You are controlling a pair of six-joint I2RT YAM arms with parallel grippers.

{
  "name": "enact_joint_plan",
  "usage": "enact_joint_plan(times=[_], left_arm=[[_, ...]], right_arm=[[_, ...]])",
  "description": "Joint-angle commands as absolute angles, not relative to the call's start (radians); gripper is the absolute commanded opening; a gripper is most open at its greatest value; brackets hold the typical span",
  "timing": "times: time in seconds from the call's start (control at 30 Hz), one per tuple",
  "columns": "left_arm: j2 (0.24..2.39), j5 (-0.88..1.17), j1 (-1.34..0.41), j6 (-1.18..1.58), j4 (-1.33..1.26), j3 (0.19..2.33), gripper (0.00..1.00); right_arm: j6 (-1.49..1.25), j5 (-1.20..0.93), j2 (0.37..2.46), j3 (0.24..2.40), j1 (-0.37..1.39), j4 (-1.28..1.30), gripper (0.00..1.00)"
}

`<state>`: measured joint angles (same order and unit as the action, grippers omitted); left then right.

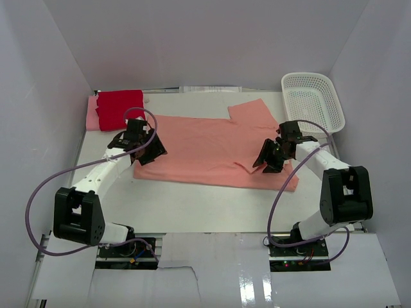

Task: Fold and stack the t-shirts
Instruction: Fold the flattened tshirt in 1/3 of the way

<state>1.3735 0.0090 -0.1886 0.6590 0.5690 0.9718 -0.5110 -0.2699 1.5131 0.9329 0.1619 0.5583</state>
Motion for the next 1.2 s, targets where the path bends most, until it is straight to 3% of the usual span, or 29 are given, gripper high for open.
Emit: enact_joint_plan(times=[0.0, 0.17, 0.7, 1.17], left_arm=[[1.362, 0.041, -0.271, 0.672, 0.503, 0.996, 0.71], [1.396, 0.015, -0.37, 0.683, 0.46, 0.988, 0.71], [1.46, -0.014, -0.388, 0.681, 0.453, 0.959, 0.71], [1.54, -0.012, -0.433, 0.69, 0.425, 0.95, 0.71]], right_arm=[[-0.554, -0.334, 1.549, 0.953, 0.181, 0.399, 0.57], [-0.564, -0.328, 1.606, 0.989, 0.213, 0.377, 0.57], [-0.583, -0.288, 1.706, 1.005, 0.271, 0.351, 0.55], [-0.566, -0.212, 1.554, 0.959, 0.325, 0.449, 0.55]])
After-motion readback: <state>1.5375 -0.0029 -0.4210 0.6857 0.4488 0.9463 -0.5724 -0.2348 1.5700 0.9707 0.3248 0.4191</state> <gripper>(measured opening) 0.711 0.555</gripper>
